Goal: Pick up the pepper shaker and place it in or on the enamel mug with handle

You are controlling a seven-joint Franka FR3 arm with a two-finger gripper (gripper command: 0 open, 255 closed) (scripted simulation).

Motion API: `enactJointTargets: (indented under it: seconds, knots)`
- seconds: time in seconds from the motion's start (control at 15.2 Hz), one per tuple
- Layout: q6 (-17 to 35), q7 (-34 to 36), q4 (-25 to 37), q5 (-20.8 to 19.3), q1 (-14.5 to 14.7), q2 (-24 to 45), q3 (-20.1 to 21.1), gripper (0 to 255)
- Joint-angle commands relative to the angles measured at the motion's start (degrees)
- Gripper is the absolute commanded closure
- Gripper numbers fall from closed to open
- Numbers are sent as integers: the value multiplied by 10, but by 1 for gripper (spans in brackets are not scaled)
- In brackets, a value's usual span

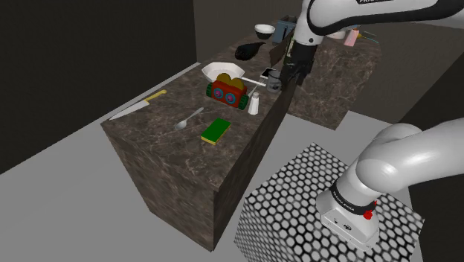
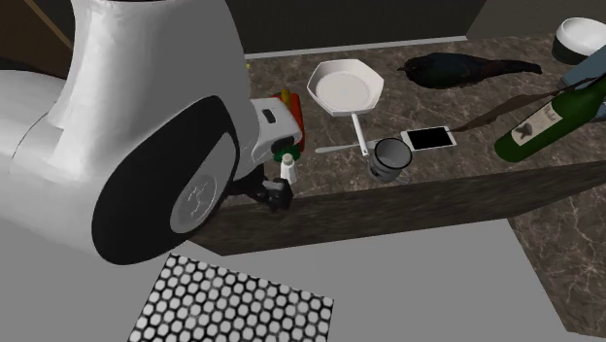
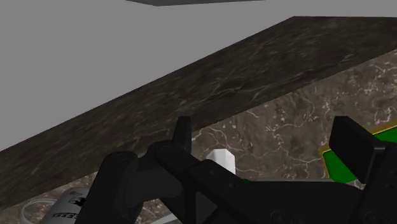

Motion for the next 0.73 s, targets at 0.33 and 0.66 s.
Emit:
enactJointTargets:
  seconds: [0.33, 0.66]
  knots:
    - [141, -24, 24, 13, 9, 138, -18, 0]
    - [221, -48, 69, 34, 16, 246, -29, 0]
